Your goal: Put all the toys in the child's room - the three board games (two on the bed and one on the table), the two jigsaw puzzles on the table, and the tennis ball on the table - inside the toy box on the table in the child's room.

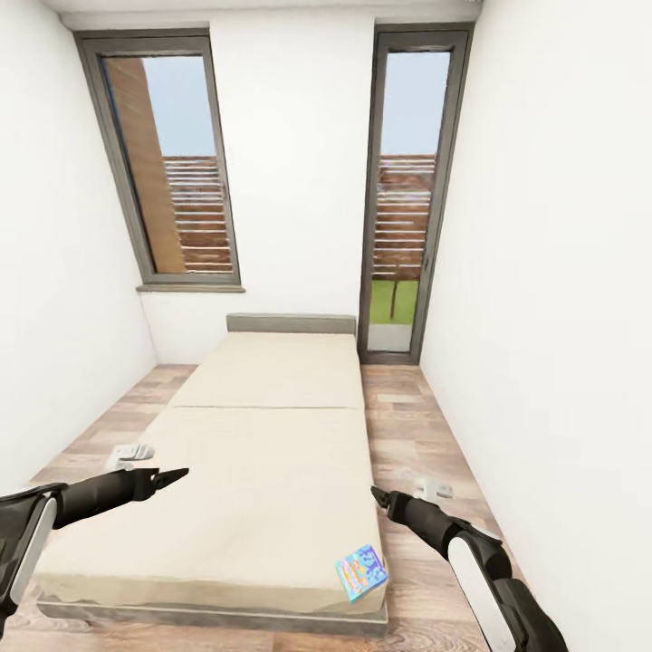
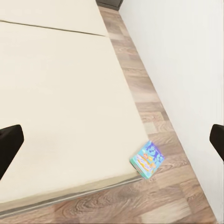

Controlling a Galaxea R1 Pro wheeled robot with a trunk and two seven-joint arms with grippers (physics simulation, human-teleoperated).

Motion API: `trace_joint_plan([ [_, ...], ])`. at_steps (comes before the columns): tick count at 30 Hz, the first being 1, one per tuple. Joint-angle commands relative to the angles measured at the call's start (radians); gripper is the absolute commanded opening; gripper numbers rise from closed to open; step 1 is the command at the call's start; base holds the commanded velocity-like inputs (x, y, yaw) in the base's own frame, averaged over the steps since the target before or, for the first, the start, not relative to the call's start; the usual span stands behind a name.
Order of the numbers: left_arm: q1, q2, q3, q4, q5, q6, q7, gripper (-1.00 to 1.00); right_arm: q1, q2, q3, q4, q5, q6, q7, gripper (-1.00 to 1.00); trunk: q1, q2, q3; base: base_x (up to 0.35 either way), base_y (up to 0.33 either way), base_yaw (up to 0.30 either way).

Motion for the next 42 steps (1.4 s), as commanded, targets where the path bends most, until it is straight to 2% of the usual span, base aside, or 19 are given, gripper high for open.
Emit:
trace_joint_plan([
  [1,-0.001,0.000,0.001,-0.001,0.006,0.009,-0.006,1.00,-0.001,0.000,0.000,-0.001,0.000,0.004,0.001,1.00,0.001,-0.002,-0.003,0.000,-0.096,-0.257],
  [14,-0.001,0.000,0.001,-0.001,0.007,0.012,-0.020,1.00,0.000,0.000,0.001,-0.003,0.000,0.000,0.001,1.00,0.001,-0.002,-0.008,0.000,-0.104,-0.229],
  [32,-0.001,-0.002,0.026,-0.001,0.011,0.020,-0.025,1.00,-0.001,0.001,0.007,-0.003,0.000,0.001,0.000,1.00,0.001,-0.002,-0.008,0.000,-0.058,-0.016],
  [39,-0.001,-0.004,0.066,0.001,0.012,0.027,-0.030,1.00,-0.001,0.002,0.012,-0.006,0.000,0.001,0.001,1.00,0.001,-0.002,-0.008,0.000,-0.159,0.000],
  [42,-0.001,-0.005,0.073,0.026,0.011,0.032,-0.041,1.00,0.000,0.002,0.013,-0.006,0.000,0.001,0.001,1.00,0.001,-0.002,-0.008,0.000,-0.074,0.000],
])
